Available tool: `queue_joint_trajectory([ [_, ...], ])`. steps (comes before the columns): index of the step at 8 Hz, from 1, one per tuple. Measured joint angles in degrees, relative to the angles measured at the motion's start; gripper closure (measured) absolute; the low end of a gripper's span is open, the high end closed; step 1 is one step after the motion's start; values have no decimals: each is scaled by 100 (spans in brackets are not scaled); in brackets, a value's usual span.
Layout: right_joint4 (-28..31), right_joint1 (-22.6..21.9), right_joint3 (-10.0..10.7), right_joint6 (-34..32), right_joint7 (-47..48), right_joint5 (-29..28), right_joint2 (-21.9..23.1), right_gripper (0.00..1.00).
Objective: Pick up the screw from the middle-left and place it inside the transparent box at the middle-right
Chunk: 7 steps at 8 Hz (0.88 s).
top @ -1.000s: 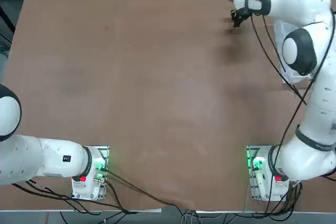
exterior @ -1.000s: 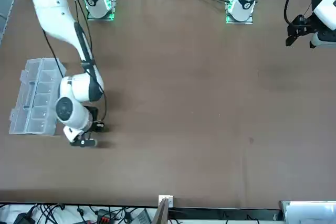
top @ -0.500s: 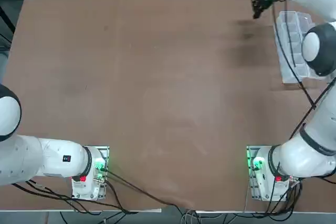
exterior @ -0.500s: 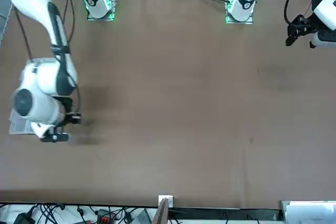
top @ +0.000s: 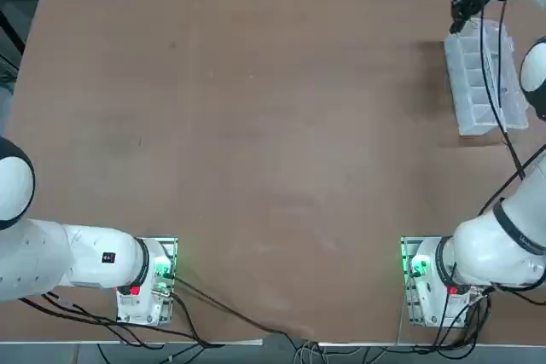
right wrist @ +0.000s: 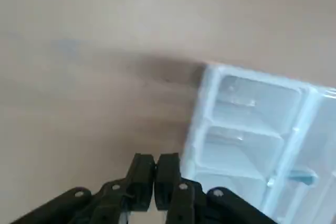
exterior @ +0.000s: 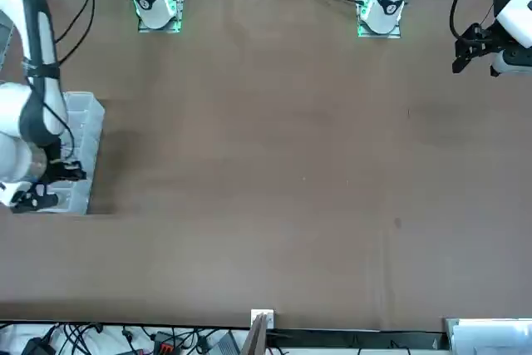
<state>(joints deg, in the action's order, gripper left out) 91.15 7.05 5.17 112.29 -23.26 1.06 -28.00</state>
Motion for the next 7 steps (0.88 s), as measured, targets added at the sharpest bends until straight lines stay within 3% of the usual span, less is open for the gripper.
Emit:
queue_joint_trajectory([
  [4, 209, 743, 2, 56, -891, 4, 16, 94],
  [7, 262, 872, -7, 187, -954, 4, -128, 94],
])
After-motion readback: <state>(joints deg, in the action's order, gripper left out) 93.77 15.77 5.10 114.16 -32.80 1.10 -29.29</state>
